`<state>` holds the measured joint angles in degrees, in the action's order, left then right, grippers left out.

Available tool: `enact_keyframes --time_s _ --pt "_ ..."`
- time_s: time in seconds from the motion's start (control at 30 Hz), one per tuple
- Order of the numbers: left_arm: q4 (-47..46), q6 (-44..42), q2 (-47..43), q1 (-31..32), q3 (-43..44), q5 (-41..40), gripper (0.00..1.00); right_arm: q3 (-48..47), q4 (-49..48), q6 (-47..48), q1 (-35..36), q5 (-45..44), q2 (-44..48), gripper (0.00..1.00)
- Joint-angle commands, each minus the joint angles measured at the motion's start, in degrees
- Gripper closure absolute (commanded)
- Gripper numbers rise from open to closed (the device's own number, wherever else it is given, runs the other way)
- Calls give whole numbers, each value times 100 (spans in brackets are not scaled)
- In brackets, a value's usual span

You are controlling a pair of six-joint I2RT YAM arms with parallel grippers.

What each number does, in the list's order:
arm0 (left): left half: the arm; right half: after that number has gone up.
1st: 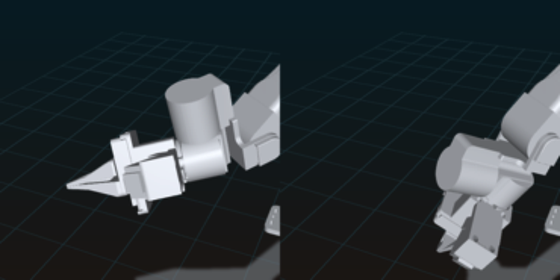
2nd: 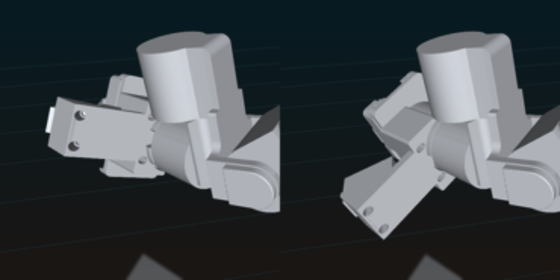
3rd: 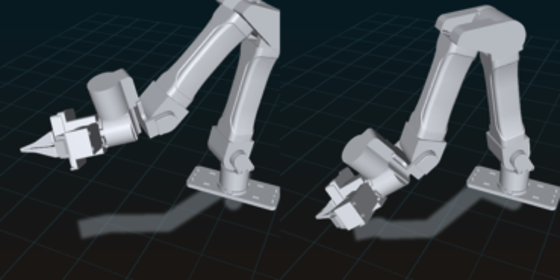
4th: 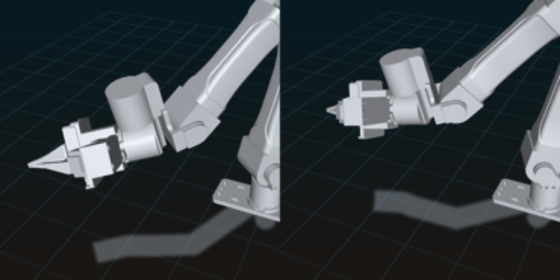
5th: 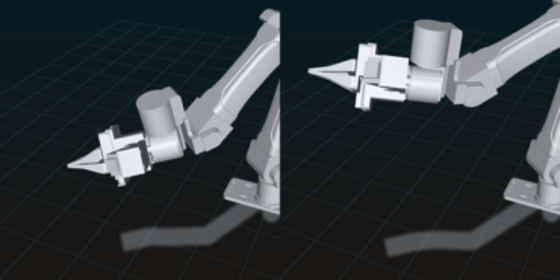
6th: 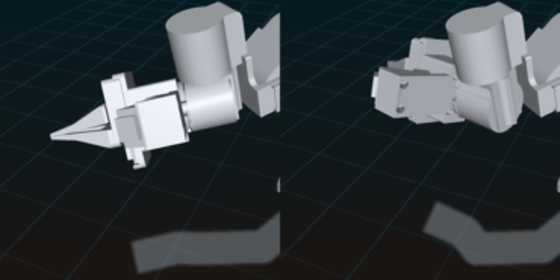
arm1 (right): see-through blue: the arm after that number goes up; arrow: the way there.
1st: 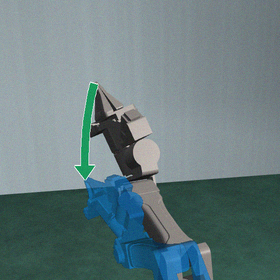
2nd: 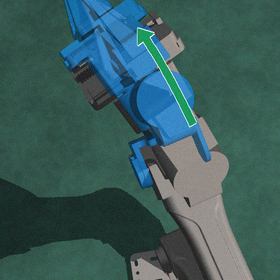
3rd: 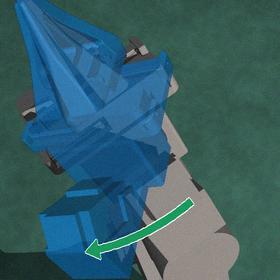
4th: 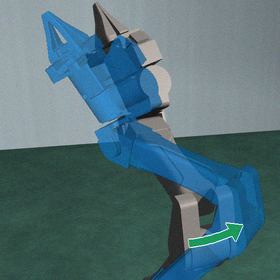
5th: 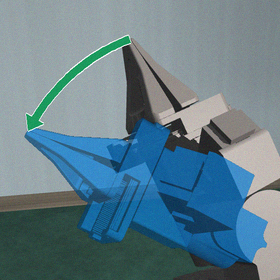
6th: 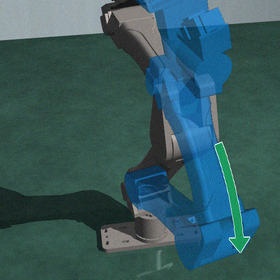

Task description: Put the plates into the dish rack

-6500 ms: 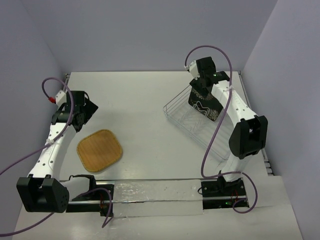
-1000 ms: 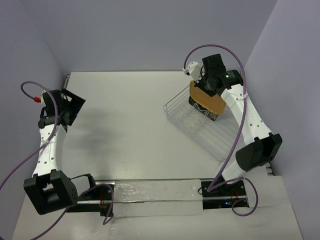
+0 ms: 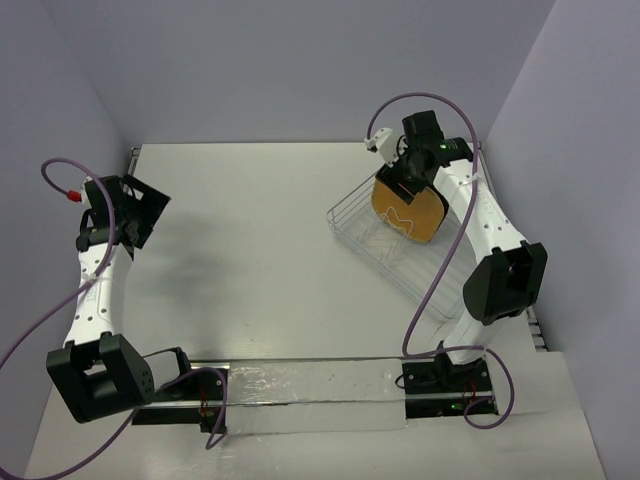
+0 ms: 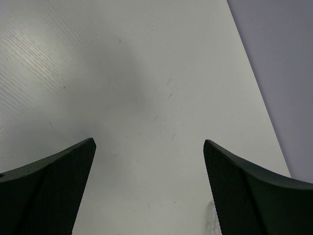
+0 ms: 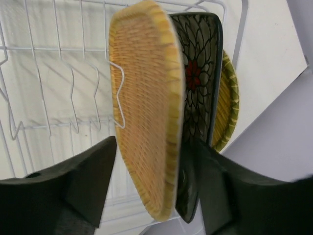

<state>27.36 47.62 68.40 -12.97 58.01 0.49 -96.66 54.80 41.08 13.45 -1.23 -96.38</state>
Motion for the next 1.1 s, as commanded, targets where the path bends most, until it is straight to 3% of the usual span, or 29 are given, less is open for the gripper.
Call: enact_keyframes --time_s 0.0,0.27,0.37,0.47,0.6,0.77,0.83,1.07 --pt "-38 22 -33 -39 312 -16 1 -239 -306 -189 -33 -3 165 26" --pt "-227 17 -153 -36 363 -20 1 -1118 -537 -973 -64 -483 603 13" --pt "-310 8 -247 -39 354 -14 1 -1321 -755 -1443 -114 -840 821 1" --pt "-432 4 -359 -39 263 -12 1 -1312 -1043 -1867 -227 -1243 1014 0" --pt "-1232 100 -672 -39 -159 306 1 -831 -1764 -3731 -909 -1157 1608 0" --pt "-1642 33 -801 -30 -435 425 1 362 -2084 -6093 -1273 -2238 2175 0" --pt "-1895 -53 -857 -30 -665 617 1 1219 -2327 -6489 -1428 -2567 2483 0" --pt "-2462 -182 -874 -22 -992 1056 1 3842 -3667 -7393 -1609 -2423 3635 0"
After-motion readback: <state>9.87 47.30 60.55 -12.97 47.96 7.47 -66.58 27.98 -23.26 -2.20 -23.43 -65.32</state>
